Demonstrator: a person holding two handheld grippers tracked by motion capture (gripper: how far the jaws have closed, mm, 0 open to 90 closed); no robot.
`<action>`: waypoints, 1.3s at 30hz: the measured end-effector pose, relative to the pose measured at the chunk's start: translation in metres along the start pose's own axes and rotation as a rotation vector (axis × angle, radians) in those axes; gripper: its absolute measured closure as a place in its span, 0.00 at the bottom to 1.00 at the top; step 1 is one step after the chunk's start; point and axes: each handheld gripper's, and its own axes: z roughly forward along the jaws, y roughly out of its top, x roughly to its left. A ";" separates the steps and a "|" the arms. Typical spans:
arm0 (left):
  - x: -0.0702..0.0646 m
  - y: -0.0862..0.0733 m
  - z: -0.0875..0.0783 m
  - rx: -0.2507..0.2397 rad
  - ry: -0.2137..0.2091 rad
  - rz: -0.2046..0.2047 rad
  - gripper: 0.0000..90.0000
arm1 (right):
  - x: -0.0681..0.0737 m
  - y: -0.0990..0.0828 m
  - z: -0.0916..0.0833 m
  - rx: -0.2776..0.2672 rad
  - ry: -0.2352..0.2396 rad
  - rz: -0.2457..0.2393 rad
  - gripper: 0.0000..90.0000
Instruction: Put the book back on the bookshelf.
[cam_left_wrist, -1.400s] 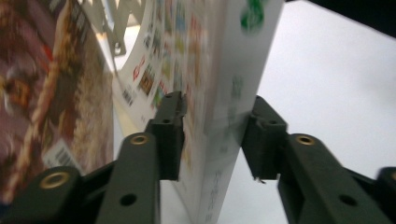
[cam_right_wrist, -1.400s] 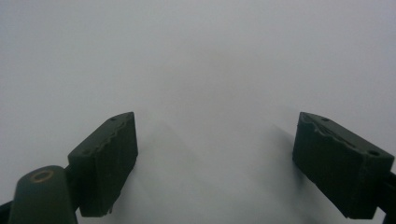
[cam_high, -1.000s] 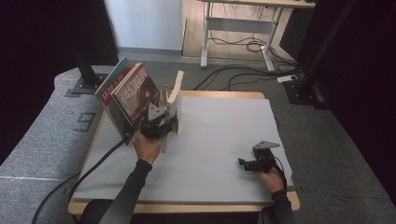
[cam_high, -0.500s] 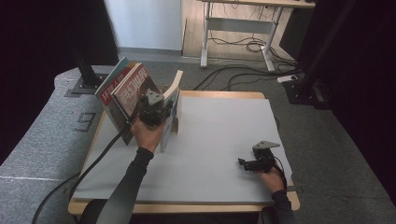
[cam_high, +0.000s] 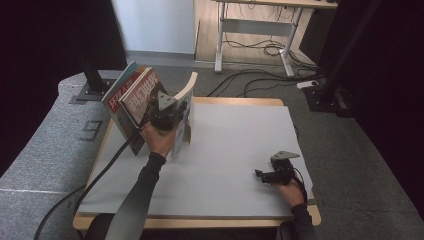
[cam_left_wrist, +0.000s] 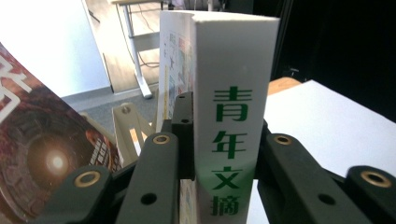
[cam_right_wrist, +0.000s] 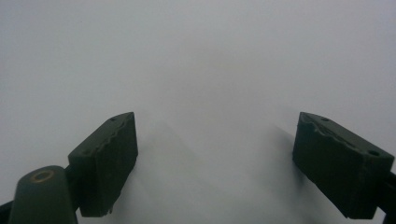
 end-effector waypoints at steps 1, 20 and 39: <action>0.001 0.000 0.000 -0.012 0.001 0.002 0.83 | 0.000 0.000 0.000 0.000 0.000 0.000 0.15; -0.001 -0.026 -0.005 -0.085 -0.012 0.052 0.81 | 0.000 0.000 0.000 0.001 0.000 0.002 0.15; -0.020 -0.017 -0.010 0.021 0.042 0.211 0.80 | 0.000 0.000 0.000 0.001 0.000 0.003 0.15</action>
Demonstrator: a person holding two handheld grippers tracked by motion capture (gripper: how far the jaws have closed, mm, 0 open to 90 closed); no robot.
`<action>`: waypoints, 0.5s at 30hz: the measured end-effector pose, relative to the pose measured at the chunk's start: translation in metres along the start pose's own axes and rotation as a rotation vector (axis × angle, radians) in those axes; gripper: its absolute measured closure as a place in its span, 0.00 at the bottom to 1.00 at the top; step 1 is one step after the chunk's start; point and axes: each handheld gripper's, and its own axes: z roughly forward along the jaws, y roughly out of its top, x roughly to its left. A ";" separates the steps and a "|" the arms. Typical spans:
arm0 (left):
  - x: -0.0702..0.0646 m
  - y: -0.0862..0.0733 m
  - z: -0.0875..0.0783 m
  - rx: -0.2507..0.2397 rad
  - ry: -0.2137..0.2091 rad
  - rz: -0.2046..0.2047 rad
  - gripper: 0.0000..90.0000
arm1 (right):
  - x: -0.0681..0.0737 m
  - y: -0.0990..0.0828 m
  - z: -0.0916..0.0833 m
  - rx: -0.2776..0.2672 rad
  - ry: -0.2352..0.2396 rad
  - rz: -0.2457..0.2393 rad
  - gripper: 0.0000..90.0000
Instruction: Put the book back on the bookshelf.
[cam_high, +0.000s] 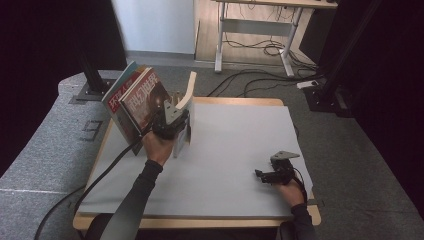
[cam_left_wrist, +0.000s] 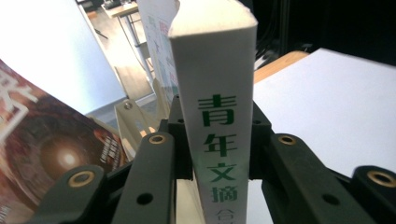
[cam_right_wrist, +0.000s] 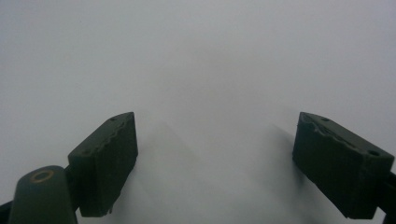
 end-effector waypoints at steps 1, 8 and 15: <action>-0.002 0.000 0.001 0.007 0.007 0.021 0.80 | 0.000 0.000 0.000 0.000 0.000 0.000 0.15; -0.012 -0.005 0.004 0.004 0.038 0.044 0.80 | 0.000 0.000 0.000 0.000 0.000 -0.001 0.15; -0.004 -0.007 0.006 -0.022 0.043 -0.020 0.81 | 0.000 0.000 0.000 0.000 0.000 -0.001 0.15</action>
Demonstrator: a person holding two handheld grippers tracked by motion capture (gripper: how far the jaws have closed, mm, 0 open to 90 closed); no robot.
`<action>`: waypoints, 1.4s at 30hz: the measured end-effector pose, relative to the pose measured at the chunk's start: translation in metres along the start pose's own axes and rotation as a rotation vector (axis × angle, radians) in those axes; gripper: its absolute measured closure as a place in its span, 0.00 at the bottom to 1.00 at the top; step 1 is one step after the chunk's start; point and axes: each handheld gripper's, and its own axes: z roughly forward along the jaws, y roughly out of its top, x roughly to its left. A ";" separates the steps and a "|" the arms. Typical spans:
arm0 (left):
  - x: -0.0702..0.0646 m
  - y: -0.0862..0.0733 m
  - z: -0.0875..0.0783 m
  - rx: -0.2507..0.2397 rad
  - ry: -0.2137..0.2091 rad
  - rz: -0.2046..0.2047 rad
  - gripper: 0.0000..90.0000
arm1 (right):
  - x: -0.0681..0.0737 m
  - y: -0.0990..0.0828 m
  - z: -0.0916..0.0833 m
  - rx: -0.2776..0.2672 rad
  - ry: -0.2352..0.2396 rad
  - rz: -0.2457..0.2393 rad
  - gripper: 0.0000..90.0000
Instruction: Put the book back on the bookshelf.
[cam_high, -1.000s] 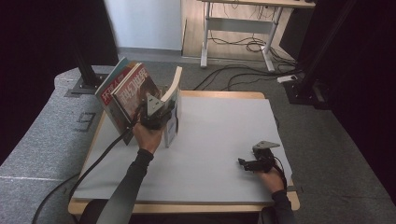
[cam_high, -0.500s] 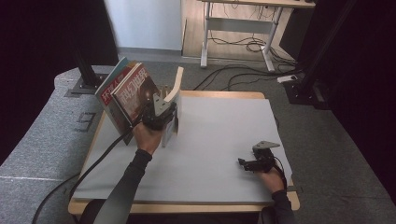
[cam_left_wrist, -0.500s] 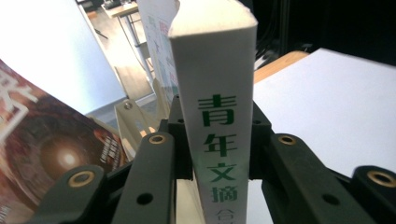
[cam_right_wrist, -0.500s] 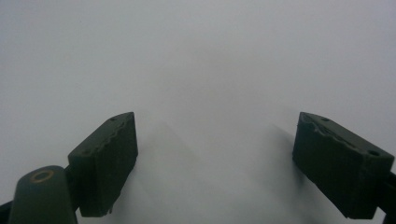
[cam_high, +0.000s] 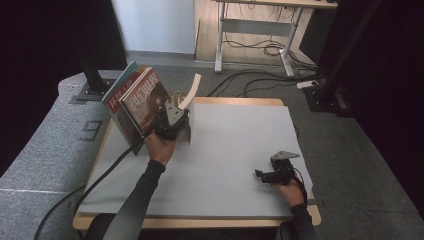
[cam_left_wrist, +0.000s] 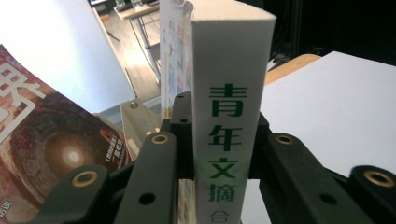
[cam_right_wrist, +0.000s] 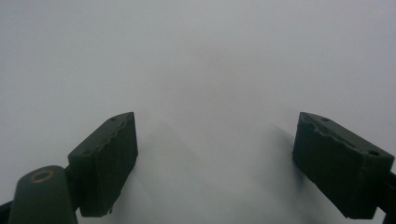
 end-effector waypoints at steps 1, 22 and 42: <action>-0.001 -0.002 -0.001 -0.008 0.001 0.001 0.81 | 0.000 0.000 0.000 0.000 0.000 -0.001 0.15; 0.003 -0.014 -0.011 -0.089 -0.037 -0.086 0.82 | 0.000 0.000 0.000 -0.001 0.000 -0.001 0.15; 0.007 -0.008 0.001 -0.072 -0.097 -0.126 0.70 | 0.000 0.000 0.000 0.000 0.001 -0.001 0.15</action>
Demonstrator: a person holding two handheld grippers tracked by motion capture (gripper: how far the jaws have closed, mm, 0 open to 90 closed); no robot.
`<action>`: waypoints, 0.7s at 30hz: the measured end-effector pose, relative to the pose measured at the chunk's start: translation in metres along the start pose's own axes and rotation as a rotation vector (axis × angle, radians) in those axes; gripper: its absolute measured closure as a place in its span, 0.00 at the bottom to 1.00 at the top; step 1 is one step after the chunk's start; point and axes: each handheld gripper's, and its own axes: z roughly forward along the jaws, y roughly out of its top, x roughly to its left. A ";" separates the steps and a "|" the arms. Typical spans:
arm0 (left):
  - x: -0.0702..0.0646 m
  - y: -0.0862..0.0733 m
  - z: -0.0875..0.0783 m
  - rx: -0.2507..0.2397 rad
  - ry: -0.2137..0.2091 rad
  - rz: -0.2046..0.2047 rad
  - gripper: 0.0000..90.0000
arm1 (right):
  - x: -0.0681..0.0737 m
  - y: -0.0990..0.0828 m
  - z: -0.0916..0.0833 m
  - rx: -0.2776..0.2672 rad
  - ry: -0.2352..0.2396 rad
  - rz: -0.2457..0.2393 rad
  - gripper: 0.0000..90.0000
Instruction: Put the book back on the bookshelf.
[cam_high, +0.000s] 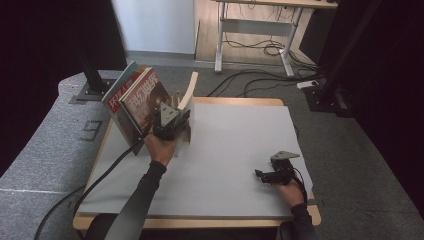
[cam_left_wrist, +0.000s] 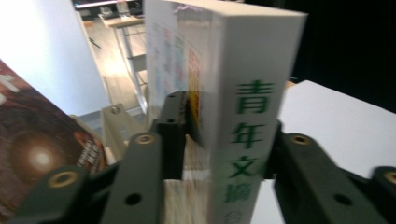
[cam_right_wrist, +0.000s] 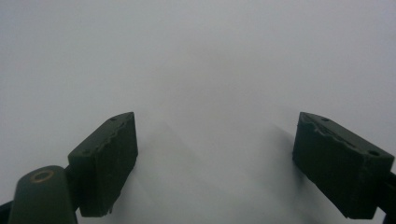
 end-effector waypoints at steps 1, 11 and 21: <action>-0.001 -0.001 0.000 0.011 -0.013 -0.003 0.67 | 0.000 0.000 0.000 0.000 0.000 -0.001 0.15; -0.006 -0.022 -0.013 0.094 -0.051 0.034 0.59 | 0.000 0.000 0.000 -0.001 -0.001 0.002 0.15; -0.004 -0.053 -0.013 0.155 -0.039 0.005 0.75 | 0.000 0.000 0.000 -0.001 -0.001 0.000 0.15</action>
